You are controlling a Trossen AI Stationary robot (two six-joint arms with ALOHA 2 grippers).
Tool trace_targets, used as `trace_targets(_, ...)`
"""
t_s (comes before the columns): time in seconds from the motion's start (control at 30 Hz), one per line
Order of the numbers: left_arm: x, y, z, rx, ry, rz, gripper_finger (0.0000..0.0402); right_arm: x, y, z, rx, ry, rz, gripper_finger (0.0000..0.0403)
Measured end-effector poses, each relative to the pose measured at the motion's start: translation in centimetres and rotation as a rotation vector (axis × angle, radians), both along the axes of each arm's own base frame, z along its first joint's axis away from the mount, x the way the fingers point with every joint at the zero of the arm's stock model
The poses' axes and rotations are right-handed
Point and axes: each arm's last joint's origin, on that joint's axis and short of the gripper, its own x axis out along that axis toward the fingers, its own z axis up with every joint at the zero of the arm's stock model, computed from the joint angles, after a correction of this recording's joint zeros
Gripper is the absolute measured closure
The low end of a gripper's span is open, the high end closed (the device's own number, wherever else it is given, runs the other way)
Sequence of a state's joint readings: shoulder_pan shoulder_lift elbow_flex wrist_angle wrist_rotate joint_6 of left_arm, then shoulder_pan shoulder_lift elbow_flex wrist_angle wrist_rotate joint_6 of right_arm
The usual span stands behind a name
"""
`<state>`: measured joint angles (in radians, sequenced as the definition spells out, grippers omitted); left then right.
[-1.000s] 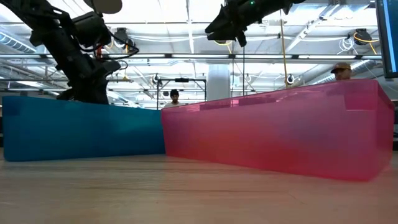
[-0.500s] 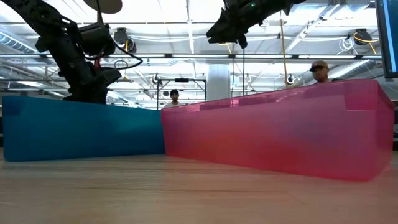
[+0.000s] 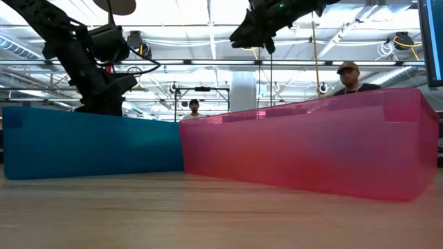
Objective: Pick and place Stapler, Stapler remover, tape
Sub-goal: Put the violet staple remover into the yellow bin
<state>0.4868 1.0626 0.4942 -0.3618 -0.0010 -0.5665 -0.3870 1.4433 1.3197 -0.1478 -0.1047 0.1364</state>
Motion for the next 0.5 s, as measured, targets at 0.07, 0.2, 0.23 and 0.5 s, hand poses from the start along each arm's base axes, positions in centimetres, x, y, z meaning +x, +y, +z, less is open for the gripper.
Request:
trace_targets(0.07,0.01,0.10,0.04,0.005,-0.006,0.003,0.0369,0.00,0.00,0.00,-0.001,0.000,0.000,0.0293)
trace_targets(0.2,-0.03,0.28,0.08,0.013,-0.008,0.004,0.0369,0.00,0.00,0.00,-0.013,0.004,0.005,0.0291)
trace_targets(0.23,-0.05,0.32,0.08,0.013,-0.009,0.007,0.0369,0.00,0.00,0.00,-0.015,0.004,0.006,0.0292)
trace_targets(0.5,-0.11,0.45,0.09,0.016,-0.010,0.016,0.0369,0.00,0.00,-0.01,-0.035,0.011,0.014,0.0290)
